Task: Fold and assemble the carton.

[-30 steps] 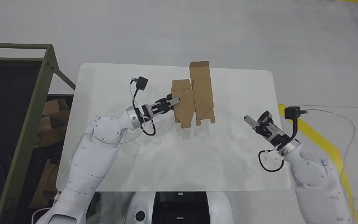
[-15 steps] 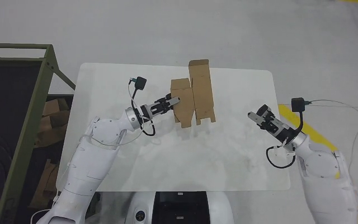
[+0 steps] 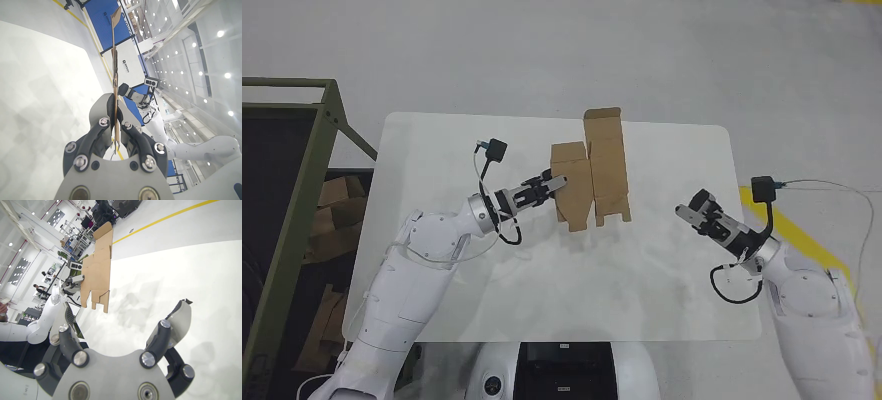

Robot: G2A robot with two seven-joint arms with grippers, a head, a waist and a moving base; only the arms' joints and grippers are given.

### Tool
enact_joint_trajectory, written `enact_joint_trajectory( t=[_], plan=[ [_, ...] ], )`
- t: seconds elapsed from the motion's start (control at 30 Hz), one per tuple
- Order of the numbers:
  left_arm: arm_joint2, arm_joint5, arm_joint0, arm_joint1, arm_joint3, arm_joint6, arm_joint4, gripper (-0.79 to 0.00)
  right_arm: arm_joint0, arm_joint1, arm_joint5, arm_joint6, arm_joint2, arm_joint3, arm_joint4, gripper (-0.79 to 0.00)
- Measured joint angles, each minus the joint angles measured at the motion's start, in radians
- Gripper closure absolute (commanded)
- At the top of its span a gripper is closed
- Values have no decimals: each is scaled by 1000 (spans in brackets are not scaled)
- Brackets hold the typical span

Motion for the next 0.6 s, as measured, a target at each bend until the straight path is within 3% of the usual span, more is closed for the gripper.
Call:
enact_joint_trajectory(
  t=[0.6],
  plan=[
    [9,-99,9,9,-10,-17,-21,0,220,-5,-79,171,-221,183,198,-785]
  ],
)
